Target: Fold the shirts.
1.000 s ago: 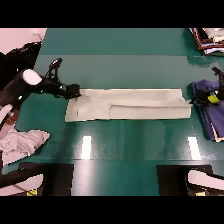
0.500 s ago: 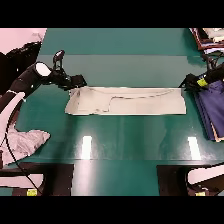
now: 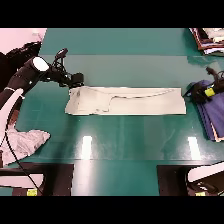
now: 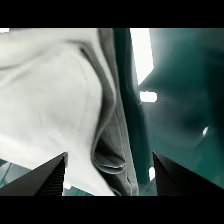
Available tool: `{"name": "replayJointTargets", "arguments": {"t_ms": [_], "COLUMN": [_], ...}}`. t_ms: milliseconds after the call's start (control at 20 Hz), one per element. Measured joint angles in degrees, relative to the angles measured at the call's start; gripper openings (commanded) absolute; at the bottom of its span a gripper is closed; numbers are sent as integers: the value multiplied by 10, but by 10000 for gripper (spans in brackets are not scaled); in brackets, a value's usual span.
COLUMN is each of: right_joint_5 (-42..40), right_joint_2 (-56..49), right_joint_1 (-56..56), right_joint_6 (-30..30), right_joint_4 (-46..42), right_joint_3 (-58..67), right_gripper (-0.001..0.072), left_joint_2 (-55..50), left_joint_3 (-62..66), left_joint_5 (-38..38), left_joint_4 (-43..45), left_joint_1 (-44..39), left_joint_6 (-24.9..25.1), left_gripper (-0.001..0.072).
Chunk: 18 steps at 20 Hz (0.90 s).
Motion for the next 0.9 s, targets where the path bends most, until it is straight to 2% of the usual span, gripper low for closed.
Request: {"name": "replayJointTargets", "arguments": {"t_ms": [50,200,250,350,600,900], "right_joint_5": [1,7,0,-24,-57,-54], "right_joint_2": [-6,-25,-29,-36,-12,103], "right_joint_1": [-3,-3,1,10,24,53], "right_joint_6": [-7,-30,-37,-47,-75,-63], "right_joint_4": [14,75,86,96,95,124], "right_joint_3": [-15,-53,-62,-74,-85,-86], "right_gripper": [609,528,371,11,16,15], "left_joint_2": [0,0,0,-1,-7,-90], "left_joint_3": [1,2,2,2,9,97], "left_joint_5": [-2,-7,-8,-10,3,31], "left_joint_4": [-4,-10,-12,-21,-55,-65], "left_joint_1": [0,0,0,0,-24,-122], "left_joint_6": [1,4,4,5,9,16], "left_gripper": [24,24,24,23,23,23]}}
